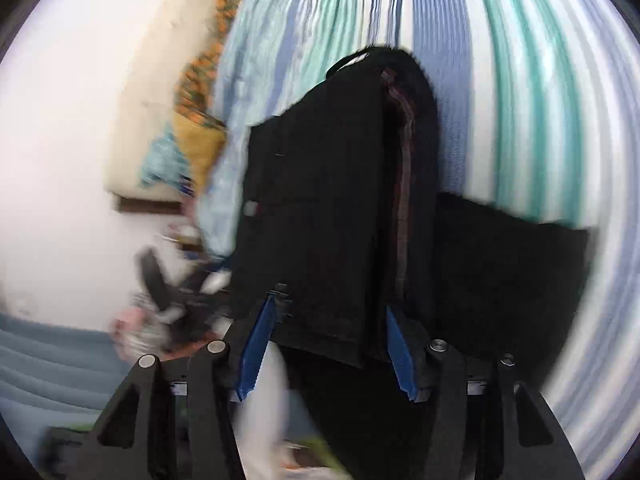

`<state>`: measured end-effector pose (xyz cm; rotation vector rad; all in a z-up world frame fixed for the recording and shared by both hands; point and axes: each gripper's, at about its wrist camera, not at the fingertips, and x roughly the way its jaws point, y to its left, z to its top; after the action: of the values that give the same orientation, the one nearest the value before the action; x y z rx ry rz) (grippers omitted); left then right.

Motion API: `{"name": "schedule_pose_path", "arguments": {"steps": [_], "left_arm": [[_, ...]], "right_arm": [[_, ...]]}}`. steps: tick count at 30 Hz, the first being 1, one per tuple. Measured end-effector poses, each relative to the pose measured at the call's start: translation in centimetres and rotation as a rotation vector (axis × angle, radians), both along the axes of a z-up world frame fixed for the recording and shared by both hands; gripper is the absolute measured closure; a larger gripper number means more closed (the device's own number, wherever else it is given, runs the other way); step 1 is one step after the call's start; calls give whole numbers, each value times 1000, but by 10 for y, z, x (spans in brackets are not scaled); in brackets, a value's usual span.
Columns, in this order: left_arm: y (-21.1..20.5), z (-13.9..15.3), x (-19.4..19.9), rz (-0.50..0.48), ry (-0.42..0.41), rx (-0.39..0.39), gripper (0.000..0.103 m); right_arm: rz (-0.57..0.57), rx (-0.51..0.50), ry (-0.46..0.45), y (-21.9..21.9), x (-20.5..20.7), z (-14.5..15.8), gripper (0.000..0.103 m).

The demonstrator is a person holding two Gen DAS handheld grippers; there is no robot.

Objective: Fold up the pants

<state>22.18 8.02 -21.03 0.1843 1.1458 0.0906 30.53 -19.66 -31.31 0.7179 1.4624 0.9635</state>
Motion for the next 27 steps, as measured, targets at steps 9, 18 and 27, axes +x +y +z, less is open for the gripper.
{"name": "schedule_pose_path", "arguments": {"steps": [9,18,27], "left_arm": [[23,21,3,25,7,-107,49],[3,52,-13,-40,-69,-137,46],[-58,36,-25,-195,-55,-56,46]], "right_arm": [[-91,-4,-116,7,-20,44,83],[-162,-55,-282,-45,-76,118,84],[-313,-177,-157,-83,-129,23,82]]}}
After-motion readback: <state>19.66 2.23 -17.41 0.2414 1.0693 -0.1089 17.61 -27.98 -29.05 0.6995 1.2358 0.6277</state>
